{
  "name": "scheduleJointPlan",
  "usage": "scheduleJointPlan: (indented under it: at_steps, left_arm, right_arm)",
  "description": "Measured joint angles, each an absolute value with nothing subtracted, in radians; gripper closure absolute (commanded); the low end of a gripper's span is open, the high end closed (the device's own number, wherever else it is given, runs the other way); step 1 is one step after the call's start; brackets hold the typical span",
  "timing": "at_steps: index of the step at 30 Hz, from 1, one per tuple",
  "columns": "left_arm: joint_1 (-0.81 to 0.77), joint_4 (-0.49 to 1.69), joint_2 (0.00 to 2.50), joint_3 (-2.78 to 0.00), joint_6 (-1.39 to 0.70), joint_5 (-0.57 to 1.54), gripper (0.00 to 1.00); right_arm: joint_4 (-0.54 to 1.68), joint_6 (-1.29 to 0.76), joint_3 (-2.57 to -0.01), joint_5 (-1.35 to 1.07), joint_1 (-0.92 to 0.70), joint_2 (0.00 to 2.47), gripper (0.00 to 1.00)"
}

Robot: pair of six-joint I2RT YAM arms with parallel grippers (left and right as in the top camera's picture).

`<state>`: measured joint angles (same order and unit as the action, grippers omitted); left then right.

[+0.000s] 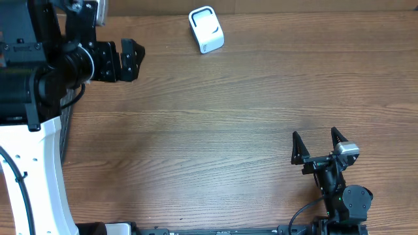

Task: Scan the item barcode
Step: 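Raise the left gripper and move it over the grey basket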

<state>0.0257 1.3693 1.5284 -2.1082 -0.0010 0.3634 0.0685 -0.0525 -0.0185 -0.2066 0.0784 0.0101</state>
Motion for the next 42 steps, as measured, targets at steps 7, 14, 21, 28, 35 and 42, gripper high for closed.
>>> scheduleJointPlan:
  at_steps: [7, 14, 21, 28, 35, 42]
  left_arm:
    - [0.026, 1.447, 1.528, -2.108, -0.008, 0.391, 0.00]
    - [0.026, 1.467, 1.528, -2.108, -0.009, 0.395, 0.00]
    - [0.026, 1.470, 1.528, -2.108, -0.009, 0.398, 0.00]
    - [0.026, 1.473, 1.528, -2.108, -0.009, 0.398, 0.01]
    - [0.026, 1.482, 1.528, -2.108, -0.012, 0.398, 0.00]
    - [0.026, 1.482, 1.528, -2.108, -0.020, 0.398, 0.00]
  right_arm:
    - [0.068, -0.052, -0.019, -0.207, 0.079, 0.010, 0.00]
    - [0.068, -0.052, -0.019, -0.207, 0.079, 0.010, 0.00]
    - [0.068, -0.052, -0.019, -0.207, 0.079, 0.010, 0.00]
    - [0.068, -0.052, -0.019, -0.207, 0.079, 0.036, 0.00]
    - [0.068, -0.052, -0.019, -0.207, 0.079, 0.038, 0.00]
    - [0.068, -0.052, -0.019, -0.207, 0.079, 0.038, 0.00]
